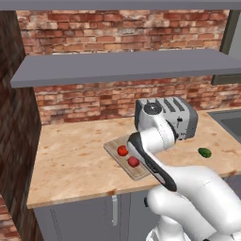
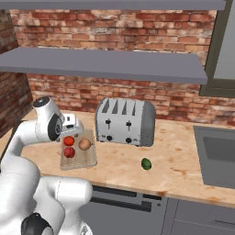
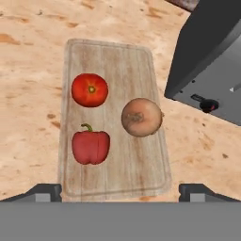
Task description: Place the avocado, onion, tomato, and bell pepper on the cutting board.
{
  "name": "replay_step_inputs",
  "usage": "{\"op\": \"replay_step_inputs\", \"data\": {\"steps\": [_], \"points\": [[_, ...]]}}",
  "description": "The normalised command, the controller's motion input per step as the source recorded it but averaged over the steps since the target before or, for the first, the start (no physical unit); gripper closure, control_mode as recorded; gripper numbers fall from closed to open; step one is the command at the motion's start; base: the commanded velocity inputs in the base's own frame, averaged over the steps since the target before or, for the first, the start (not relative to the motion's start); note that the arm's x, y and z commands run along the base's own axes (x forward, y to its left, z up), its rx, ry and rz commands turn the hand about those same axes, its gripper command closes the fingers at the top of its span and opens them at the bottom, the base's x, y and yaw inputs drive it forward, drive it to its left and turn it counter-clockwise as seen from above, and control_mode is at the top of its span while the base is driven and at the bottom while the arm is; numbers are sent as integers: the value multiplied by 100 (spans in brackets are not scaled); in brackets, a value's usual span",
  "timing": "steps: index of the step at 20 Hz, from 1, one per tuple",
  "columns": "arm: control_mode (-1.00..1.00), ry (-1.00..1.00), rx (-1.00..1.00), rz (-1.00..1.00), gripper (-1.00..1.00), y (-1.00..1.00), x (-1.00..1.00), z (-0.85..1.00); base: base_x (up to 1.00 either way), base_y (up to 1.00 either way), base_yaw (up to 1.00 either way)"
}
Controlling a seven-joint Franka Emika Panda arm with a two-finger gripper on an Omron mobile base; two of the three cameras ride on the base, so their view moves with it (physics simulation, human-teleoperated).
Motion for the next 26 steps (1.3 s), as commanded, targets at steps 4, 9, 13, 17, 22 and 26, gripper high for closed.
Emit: {"op": "replay_step_inputs", "data": {"steps": [4, 9, 13, 17, 22, 26], "points": [[-100, -5, 0, -4, -100, -48, -60, 52, 0, 0, 0], [-100, 0, 0, -10, -100, -67, -45, 43, 0, 0, 0], [-100, 0, 0, -14, -100, -77, -33, 41, 0, 0, 0], [-100, 0, 0, -16, -100, -86, -25, 43, 0, 0, 0], [-100, 1, 0, -11, -100, -96, -14, 40, 0, 0, 0], [-100, 0, 0, -5, -100, -78, 0, 20, 0, 0, 0]]}}
